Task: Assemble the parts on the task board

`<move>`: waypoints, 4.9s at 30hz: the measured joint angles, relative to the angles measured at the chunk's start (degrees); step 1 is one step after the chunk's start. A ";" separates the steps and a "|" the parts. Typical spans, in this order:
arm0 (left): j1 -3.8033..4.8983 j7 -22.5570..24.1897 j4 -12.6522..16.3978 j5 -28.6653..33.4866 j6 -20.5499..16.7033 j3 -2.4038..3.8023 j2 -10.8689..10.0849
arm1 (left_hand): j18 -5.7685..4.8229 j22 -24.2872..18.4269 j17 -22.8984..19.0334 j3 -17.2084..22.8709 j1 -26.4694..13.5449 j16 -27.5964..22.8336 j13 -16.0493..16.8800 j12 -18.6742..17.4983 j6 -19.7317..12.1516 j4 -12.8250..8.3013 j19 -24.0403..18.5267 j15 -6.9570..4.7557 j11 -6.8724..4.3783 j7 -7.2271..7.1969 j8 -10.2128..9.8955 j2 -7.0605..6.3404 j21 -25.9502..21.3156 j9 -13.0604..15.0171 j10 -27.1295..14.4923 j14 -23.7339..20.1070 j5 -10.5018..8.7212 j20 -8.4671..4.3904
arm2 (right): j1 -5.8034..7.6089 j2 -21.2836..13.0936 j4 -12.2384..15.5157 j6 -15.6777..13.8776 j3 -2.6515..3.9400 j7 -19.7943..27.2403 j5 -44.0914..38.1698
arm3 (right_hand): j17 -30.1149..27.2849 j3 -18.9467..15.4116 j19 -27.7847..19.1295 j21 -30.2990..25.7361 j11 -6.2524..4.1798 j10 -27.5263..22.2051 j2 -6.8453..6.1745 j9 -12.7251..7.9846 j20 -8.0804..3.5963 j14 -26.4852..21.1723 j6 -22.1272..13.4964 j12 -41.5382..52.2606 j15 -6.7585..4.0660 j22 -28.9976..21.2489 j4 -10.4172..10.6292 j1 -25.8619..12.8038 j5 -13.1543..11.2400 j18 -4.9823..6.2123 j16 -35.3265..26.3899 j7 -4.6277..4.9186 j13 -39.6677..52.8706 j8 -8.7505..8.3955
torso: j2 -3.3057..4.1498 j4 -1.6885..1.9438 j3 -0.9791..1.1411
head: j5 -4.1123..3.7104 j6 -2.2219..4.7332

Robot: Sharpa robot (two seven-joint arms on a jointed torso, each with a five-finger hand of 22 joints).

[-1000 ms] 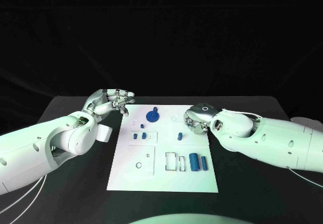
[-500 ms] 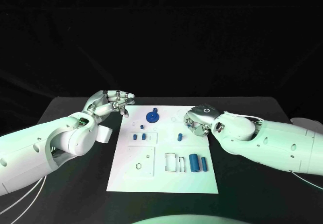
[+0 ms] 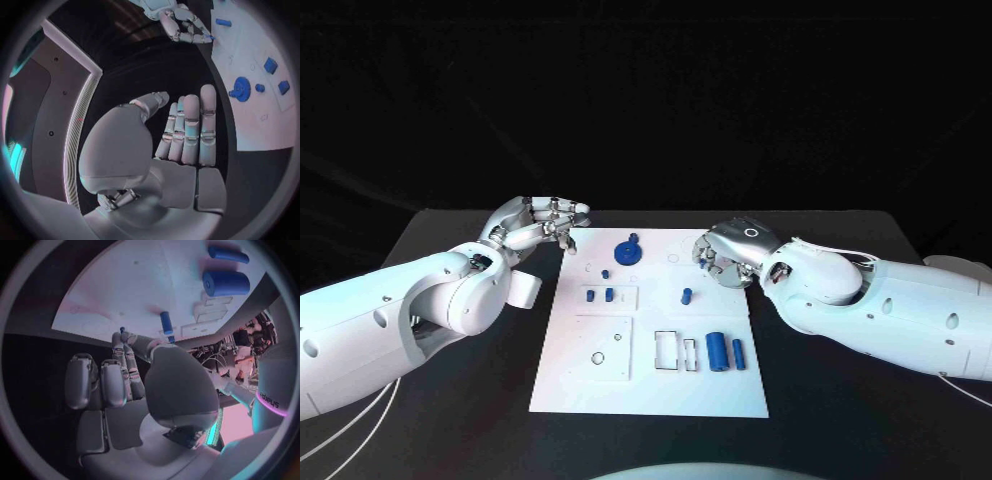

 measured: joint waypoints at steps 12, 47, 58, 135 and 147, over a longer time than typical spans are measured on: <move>0.00 -0.17 -0.01 -0.02 0.11 0.00 0.07 | 0.00 -0.06 0.00 -0.16 0.00 0.00 0.00 0.00 -0.20 -0.16 0.00 0.00 0.00 0.20 0.00 0.00 -0.23 0.00 0.00 0.00 0.00 0.00 | -0.12 0.19 5.84 -3.83 0.19 0.68 1.88 | -0.09 0.00 0.00 0.00 -0.23 0.55 -0.31 0.32 0.00 0.00 0.01 -0.03 0.00 -0.01 0.00 -0.31 -0.29 0.05 0.00 0.00 0.18 -0.01 | 0.09 0.07 0.02 | 1.35 -0.02; -0.01 -0.37 0.14 -0.08 0.27 0.00 1.11 | 0.00 -0.11 0.01 -0.16 0.00 0.00 0.00 0.00 -0.21 -0.15 0.00 0.00 0.00 0.20 0.00 0.00 -0.23 -0.05 0.00 0.00 0.00 0.00 | -8.70 11.23 4.08 -6.95 -0.21 5.72 8.34 | -0.55 -0.44 -0.01 0.00 -0.33 0.43 -0.21 0.36 0.00 0.00 -0.03 -0.44 0.01 0.02 0.41 -0.99 -0.40 0.07 -0.01 -0.03 0.43 0.00 | 0.08 0.07 -0.09 | 8.88 -2.71; -0.01 -0.43 0.07 -0.11 0.34 -0.01 1.27 | 0.00 -0.11 0.01 -0.16 0.00 0.00 0.00 0.00 -0.20 -0.15 -0.01 0.00 0.00 0.20 0.00 0.00 -0.23 -0.05 0.00 0.00 0.00 0.00 | -9.36 12.18 2.41 -6.82 -0.38 6.22 8.77 | -0.63 -0.44 -0.01 0.00 -0.32 0.43 -0.44 0.41 0.00 0.00 -0.13 -0.43 0.01 0.01 0.41 -1.22 -0.40 0.07 -0.01 -0.12 0.49 -0.02 | 0.10 0.05 -0.07 | 9.36 -3.33; -0.01 -0.85 0.02 -0.38 0.67 -0.01 1.15 | 0.00 -0.17 -0.05 -0.16 0.00 0.00 0.00 -0.20 -0.20 -0.15 -0.01 0.00 -0.01 0.19 0.00 0.00 -0.23 -0.04 0.00 0.00 0.00 0.00 | -9.72 10.72 2.60 -5.48 -0.79 6.36 9.44 | -2.24 -2.27 -1.56 -2.44 2.23 -5.00 -3.06 -0.79 1.55 0.20 -8.15 -3.53 1.26 0.02 2.24 -4.47 -0.04 0.08 -0.01 2.39 0.89 -4.78 | 0.03 -0.02 -0.02 | 9.03 -3.62; -0.02 -0.89 0.04 -0.40 0.74 -0.03 0.94 | 0.00 -0.33 -0.10 -0.16 0.00 0.00 0.00 -0.20 -0.20 -0.15 -0.01 0.20 -0.01 0.19 -0.25 0.00 -0.63 -0.04 0.00 -0.20 0.00 0.00 | -5.34 2.81 8.59 -6.67 0.26 5.97 12.00 | -2.92 -2.66 -2.08 -3.45 2.24 -6.46 -3.56 -0.79 2.07 0.10 -8.13 -3.66 1.57 0.01 2.63 -4.96 -0.04 0.08 -0.17 2.42 0.69 -4.78 | 0.01 -0.14 -0.02 | 8.32 -3.01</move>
